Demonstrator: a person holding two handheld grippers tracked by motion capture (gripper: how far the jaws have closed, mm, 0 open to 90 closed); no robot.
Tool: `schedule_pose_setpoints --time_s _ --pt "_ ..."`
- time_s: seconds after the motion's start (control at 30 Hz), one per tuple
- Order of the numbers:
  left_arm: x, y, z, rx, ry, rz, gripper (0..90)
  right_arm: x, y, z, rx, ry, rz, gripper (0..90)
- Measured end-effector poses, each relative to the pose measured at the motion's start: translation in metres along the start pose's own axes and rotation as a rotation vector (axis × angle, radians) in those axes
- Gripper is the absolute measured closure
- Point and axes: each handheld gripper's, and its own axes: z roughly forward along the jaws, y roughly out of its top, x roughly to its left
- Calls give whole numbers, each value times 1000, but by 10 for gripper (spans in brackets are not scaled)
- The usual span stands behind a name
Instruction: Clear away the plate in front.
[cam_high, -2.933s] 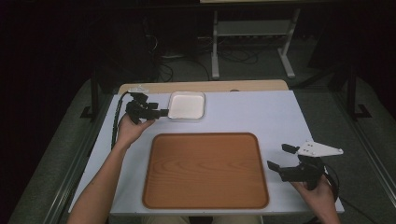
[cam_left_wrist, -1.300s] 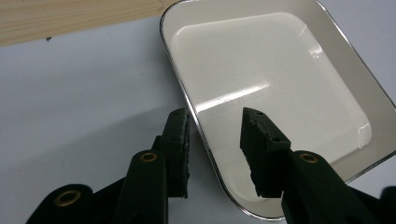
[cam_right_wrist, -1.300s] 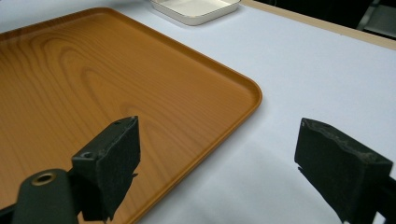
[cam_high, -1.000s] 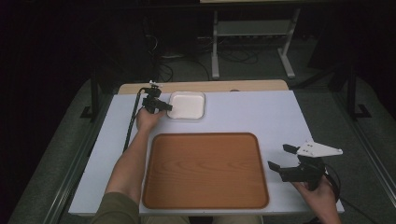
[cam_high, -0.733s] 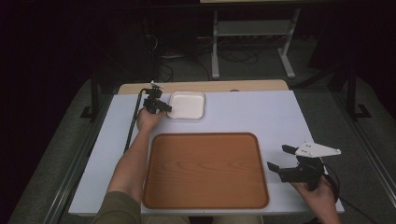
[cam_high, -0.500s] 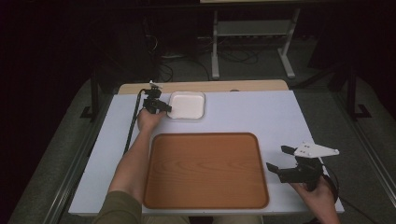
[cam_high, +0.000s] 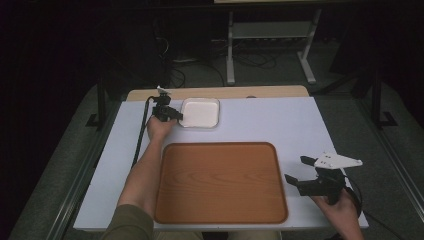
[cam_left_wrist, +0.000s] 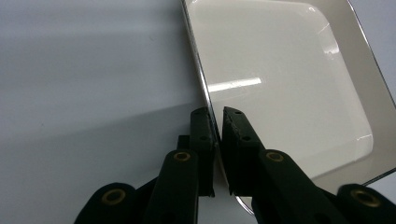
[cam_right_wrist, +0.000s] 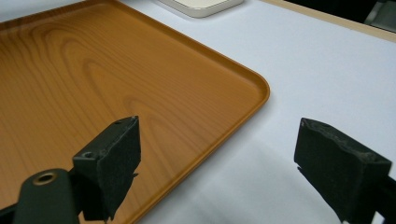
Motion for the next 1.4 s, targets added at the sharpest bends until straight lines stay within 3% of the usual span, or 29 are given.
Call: schedule_pose_setpoints --time_s 0.83,1.03,1.4 --pt "-3 -2 1 -28 -13 -95 892 1 -1 1 2 8 0 139" --pt "-4 -4 -4 -65 -8 -119 892 1 -2 1 -1 12 7 139" --pt "-9 -3 -20 -144 -44 -148 892 2 -3 -1 -7 14 11 139"
